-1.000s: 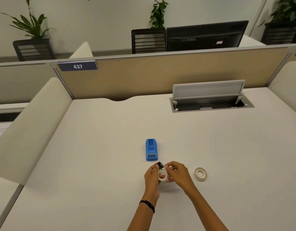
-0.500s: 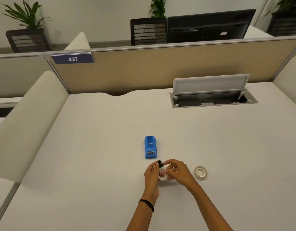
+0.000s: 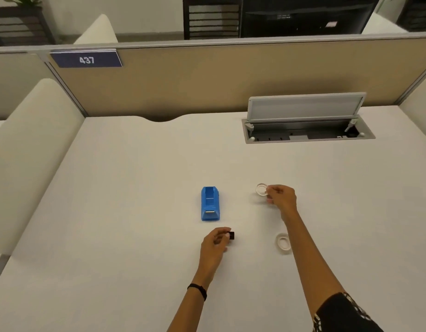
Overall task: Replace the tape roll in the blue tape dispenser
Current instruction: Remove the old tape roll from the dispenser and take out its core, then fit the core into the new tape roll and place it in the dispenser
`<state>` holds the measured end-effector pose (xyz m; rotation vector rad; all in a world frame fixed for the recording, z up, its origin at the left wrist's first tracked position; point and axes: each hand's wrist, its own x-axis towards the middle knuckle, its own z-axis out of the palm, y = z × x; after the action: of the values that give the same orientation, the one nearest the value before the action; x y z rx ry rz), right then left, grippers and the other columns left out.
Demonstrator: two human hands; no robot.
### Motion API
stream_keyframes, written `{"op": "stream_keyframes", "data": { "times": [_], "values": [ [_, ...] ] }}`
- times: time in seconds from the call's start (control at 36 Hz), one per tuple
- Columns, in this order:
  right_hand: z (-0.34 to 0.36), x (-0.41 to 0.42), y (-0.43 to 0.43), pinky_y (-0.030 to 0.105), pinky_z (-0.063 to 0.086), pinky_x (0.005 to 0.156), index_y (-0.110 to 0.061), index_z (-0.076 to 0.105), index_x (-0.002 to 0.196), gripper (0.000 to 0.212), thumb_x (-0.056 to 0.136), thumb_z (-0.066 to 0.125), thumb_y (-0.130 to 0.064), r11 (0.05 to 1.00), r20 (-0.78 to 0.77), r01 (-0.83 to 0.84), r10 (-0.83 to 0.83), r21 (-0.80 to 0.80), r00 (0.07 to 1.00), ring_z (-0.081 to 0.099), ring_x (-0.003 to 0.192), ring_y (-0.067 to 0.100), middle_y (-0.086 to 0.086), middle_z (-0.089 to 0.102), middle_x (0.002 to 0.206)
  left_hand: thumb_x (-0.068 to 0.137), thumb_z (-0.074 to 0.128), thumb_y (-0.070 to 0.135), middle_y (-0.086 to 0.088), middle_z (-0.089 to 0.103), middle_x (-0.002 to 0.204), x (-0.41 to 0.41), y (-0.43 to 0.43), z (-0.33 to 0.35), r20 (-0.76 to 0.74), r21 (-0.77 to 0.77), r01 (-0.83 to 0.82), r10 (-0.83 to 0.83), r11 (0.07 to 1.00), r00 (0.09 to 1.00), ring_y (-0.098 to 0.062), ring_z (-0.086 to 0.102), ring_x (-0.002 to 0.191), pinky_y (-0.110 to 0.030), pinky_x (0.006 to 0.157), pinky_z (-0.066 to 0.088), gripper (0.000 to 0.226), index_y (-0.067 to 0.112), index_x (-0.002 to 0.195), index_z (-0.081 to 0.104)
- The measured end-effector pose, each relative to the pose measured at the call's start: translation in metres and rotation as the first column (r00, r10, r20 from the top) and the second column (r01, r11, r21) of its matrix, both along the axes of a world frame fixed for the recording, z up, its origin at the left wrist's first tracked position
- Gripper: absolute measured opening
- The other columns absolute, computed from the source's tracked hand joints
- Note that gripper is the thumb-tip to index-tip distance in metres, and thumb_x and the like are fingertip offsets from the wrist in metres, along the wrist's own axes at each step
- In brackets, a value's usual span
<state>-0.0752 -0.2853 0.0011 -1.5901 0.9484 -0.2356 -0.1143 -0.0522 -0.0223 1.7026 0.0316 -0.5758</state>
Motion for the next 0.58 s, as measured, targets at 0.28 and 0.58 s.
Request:
{"op": "stream_keyframes", "data": {
  "times": [0.28,0.58],
  "values": [
    [-0.017,0.031,-0.040,0.010,0.051,0.040,0.007,0.066,0.091,0.014,0.080,0.061,0.001,0.986,-0.046,0.168,-0.169,-0.020,0.985,0.059,0.048,0.012,0.018,0.064,0.080,0.091,0.053,0.017,0.013,0.063,0.093,0.008,0.011,0.000,0.029,0.035,0.182,-0.183,0.983,0.983,0.002,0.062,0.076,-0.010,0.064,0.050,0.015,0.024,0.100,0.063],
    [-0.015,0.021,-0.051,0.011,0.053,0.047,0.005,0.060,0.105,0.024,0.081,0.060,0.002,0.988,-0.033,0.151,-0.152,-0.012,0.988,0.061,0.056,0.012,0.019,0.063,0.092,0.092,0.051,0.020,0.006,0.065,0.102,0.007,0.011,-0.003,0.010,0.017,0.148,-0.148,0.989,0.989,-0.009,0.063,0.089,-0.010,0.068,0.051,0.018,0.022,0.105,0.064]
  ]
}}
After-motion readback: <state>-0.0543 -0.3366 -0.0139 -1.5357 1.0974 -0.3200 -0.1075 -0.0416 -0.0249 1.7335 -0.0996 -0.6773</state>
